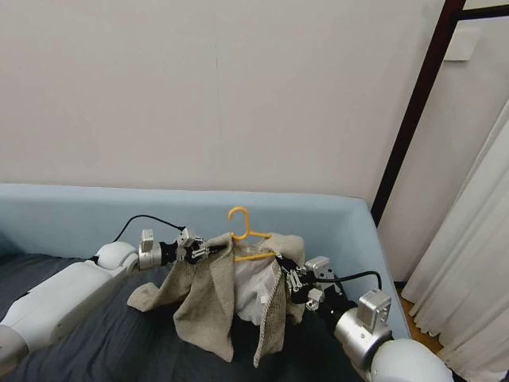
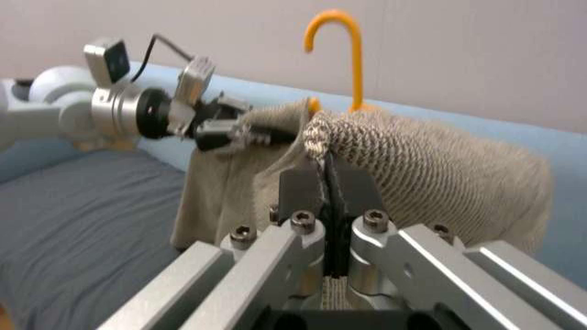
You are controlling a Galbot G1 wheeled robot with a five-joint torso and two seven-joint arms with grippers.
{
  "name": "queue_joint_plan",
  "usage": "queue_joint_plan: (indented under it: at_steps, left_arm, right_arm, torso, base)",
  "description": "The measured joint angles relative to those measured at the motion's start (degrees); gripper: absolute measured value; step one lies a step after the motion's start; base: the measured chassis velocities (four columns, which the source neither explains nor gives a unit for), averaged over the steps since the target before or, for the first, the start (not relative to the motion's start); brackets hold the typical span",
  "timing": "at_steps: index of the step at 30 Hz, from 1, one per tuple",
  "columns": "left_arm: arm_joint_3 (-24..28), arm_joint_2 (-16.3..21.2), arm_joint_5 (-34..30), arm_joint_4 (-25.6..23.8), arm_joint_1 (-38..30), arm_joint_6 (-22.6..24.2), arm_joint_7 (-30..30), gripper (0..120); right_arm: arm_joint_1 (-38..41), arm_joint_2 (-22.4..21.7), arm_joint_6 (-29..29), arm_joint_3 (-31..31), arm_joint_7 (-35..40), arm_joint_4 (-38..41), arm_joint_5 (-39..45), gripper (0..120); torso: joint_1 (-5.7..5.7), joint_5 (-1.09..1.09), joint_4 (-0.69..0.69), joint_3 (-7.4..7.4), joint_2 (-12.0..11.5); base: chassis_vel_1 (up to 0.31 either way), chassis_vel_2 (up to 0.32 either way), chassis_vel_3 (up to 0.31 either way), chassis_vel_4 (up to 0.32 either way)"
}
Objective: Pick up the clothes from the sofa and hang them on the clothes hanger.
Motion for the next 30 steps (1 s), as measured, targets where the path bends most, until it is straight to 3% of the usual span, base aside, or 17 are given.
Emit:
queue_joint_plan:
  at_steps: [6,16,21,30]
  left_arm:
    - [0.16,5.11,-2.75,-8.06,-2.4,0.55,-3.52,8]
    - [-0.02,10.95,-5.32,-14.68,-4.73,1.08,-8.3,8]
    - [-0.18,12.8,-6.98,-18.14,-5.32,1.47,-9.93,8]
    - [-0.29,13.12,-7.22,-19.31,-6.82,1.65,-12.3,8]
  right_arm:
    - [-2.09,-1.65,1.14,-0.1,-2.28,1.82,-3.27,0]
    - [-5.71,-1.93,2.64,-3.27,-5.61,2.17,-10.83,0]
    - [-3.33,-0.26,3.39,-6.64,-7.64,-1.25,-12.63,0]
    - [-3.37,-0.16,4.98,-9.42,-10.96,-4.26,-15.68,0]
  torso:
    - [0.0,0.0,0.02,-0.01,0.0]
    - [-0.01,-0.01,0.01,-0.01,0.0]
    - [0.0,0.01,0.02,-0.01,0.0]
    - [0.0,-0.01,0.0,0.0,0.0]
  base:
    - [0.0,0.0,0.0,0.0]
    - [0.0,0.0,0.0,0.0]
    - [0.0,0.0,0.0,0.0]
    - [0.0,0.0,0.0,0.0]
